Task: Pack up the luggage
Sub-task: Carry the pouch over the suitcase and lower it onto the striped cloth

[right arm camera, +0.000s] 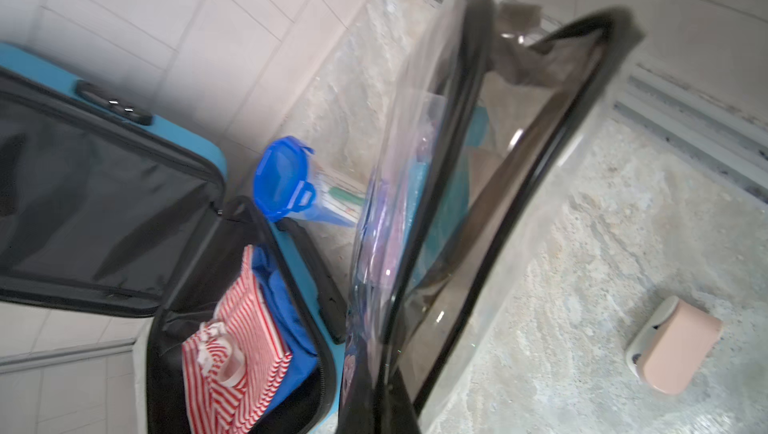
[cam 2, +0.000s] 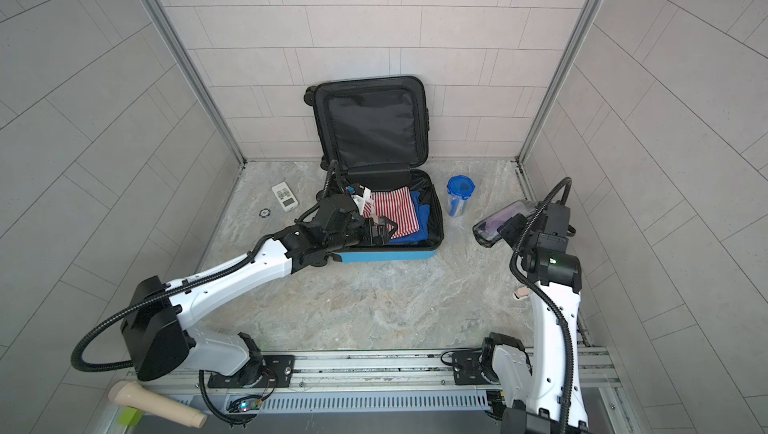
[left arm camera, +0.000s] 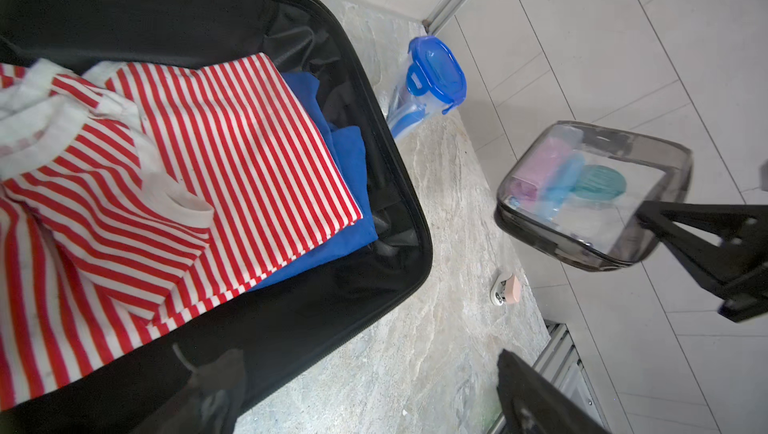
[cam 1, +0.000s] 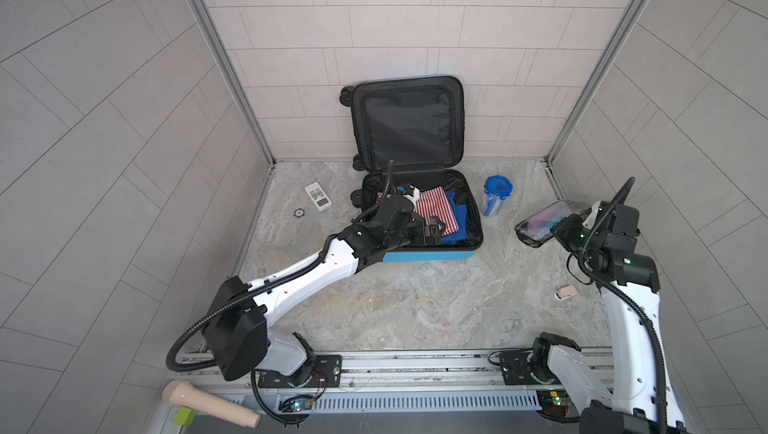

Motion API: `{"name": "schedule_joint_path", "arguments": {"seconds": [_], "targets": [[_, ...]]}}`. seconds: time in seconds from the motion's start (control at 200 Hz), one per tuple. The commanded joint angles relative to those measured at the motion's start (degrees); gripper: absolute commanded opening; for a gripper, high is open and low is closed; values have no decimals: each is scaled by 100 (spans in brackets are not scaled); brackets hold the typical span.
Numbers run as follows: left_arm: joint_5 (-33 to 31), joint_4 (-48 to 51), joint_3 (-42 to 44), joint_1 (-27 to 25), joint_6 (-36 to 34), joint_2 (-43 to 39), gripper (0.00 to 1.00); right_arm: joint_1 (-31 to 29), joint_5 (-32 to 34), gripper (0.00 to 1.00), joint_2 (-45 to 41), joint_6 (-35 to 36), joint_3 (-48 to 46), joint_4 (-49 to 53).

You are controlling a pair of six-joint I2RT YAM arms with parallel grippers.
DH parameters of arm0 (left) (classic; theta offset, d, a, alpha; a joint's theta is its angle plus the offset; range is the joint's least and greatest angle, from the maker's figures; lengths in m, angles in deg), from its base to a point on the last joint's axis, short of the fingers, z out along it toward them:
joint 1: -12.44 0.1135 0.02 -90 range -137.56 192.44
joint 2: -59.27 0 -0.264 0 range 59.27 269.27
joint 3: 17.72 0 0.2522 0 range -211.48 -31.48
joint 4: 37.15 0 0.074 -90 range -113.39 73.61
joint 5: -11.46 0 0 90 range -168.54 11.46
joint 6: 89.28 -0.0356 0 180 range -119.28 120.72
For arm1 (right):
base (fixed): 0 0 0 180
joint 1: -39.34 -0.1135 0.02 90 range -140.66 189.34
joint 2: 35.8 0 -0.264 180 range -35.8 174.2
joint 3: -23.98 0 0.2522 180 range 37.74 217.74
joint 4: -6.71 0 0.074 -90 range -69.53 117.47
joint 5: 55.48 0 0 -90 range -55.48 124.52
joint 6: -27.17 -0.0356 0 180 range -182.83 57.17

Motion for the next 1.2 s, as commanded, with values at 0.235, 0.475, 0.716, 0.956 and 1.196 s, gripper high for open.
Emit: {"name": "schedule_joint_path", "arguments": {"seconds": [0.235, 0.475, 0.716, 0.956, 1.196], "targets": [[713, -435, 23, 563, 477, -275, 100, -2301, 307, 0, 322, -397, 1174, -618], [992, -551, 465, 1137, 750, -674, 100, -4404, 527, 0, 1929, -69, 1974, -1068], [673, 358, 766, 1724, 480, -1668, 100, -5261, -37, 0, 3821, 207, 3182, -1032], [483, 1107, 1070, 2147, 277, -2387, 100, -5347, -735, 0, 4990, 183, 3642, -1413], [482, 1166, 1233, 2178, 277, -2434, 100, -5108, -1060, 0, 5818, 305, 3391, -1648]]}}
